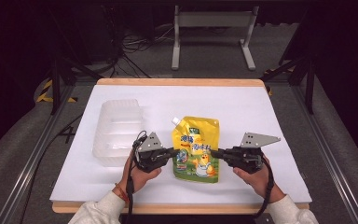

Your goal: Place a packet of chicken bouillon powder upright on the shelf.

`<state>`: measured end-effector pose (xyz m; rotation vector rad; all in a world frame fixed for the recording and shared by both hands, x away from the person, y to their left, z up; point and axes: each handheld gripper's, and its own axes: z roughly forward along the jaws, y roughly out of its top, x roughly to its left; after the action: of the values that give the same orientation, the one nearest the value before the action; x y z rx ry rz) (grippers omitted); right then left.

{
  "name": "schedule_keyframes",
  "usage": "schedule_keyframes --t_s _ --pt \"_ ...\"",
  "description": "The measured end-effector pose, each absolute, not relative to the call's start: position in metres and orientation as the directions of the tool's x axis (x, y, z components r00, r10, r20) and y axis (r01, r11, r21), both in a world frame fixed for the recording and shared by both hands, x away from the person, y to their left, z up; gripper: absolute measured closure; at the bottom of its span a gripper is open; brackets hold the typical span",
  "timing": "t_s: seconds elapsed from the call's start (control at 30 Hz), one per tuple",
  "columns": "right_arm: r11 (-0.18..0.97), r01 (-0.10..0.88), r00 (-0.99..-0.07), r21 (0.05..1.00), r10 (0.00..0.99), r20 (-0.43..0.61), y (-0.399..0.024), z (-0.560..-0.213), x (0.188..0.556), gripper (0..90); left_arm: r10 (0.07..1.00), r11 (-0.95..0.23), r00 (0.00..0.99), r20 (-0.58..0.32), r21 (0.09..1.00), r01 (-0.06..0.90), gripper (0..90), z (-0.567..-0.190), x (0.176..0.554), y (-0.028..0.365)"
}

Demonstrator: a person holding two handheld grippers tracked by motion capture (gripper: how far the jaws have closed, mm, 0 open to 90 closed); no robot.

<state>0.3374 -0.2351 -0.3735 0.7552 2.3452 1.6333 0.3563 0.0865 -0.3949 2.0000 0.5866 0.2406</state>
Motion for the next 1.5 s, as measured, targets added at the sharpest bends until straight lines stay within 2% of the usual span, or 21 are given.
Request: schedule_keyframes --t_s 0.37,0.63,1.0,1.5 --pt "0.252 0.211 -0.881 0.944 0.467 0.072 -0.199 -0.357 0.338 89.5 0.571 -0.399 0.819 0.046 0.888 0.228 85.2 -0.365 0.353 0.120" --pt "0.249 0.155 -0.898 0.956 0.439 0.031 -0.164 -0.346 0.348 89.5 0.631 -0.384 0.771 0.084 0.897 0.216 84.6 -0.354 0.356 0.150" --pt "0.249 0.111 -0.906 0.962 0.422 -0.004 -0.111 -0.335 0.370 89.6 0.711 -0.341 0.695 0.105 0.916 0.211 83.6 -0.347 0.366 0.191" --pt "0.263 0.075 -0.908 0.962 0.418 -0.044 -0.063 -0.331 0.391 89.5 0.782 -0.248 0.619 0.072 0.947 0.202 82.7 -0.353 0.383 0.230"
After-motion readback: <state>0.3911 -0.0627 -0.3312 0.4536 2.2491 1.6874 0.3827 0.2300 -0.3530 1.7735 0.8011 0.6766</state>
